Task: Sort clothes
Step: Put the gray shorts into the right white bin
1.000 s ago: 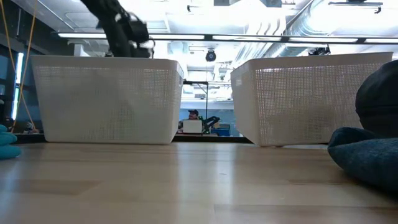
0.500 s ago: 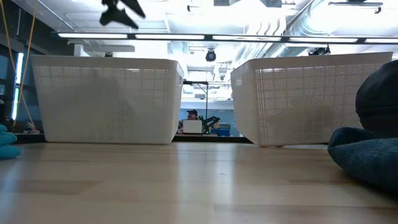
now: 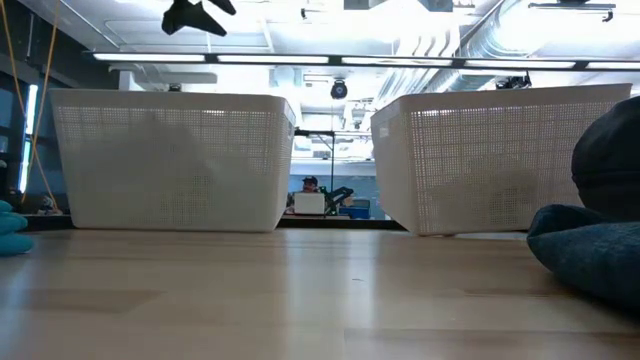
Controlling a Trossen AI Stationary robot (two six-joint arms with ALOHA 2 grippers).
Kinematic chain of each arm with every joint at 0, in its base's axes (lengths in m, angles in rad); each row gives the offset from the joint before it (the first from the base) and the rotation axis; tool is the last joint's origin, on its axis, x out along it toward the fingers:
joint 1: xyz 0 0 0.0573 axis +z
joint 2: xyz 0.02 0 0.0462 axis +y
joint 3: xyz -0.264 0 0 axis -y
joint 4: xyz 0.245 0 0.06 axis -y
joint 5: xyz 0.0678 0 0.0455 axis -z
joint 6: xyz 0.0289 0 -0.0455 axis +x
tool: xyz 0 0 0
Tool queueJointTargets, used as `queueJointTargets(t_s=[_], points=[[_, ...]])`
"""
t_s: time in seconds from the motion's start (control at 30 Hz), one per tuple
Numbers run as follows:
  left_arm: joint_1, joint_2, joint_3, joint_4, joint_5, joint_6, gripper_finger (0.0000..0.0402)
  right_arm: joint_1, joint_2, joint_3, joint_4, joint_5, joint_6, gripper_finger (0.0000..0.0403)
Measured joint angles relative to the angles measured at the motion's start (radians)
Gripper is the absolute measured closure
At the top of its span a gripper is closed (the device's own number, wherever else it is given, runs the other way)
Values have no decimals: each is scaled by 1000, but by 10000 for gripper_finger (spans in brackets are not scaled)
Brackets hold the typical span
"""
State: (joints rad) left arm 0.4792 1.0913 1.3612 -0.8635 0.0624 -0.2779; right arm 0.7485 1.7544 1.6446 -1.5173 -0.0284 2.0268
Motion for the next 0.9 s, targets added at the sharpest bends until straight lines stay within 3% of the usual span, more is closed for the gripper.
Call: queueJointTargets(t_s=[0.17,0.37,0.47,0.53,0.73,0.8,0.9], points=[[-20,23,-6,4,0,0,190,64,-4,-183,210,-27,186,139],[-43,56,-6,39,4,0,190,47,-4,-431,507,-6,223,141],[-58,69,-6,63,10,-6,190,22,-4,-531,569,-8,225,163],[-68,77,-6,71,15,-9,190,6,-5,-570,596,-9,216,199],[-99,82,-6,70,15,-10,190,-14,-9,-492,533,12,108,374],[-108,82,-6,70,16,-10,190,-16,-12,-416,448,29,82,388],[-117,82,-6,70,15,-9,190,-16,-17,-267,259,62,74,371]])
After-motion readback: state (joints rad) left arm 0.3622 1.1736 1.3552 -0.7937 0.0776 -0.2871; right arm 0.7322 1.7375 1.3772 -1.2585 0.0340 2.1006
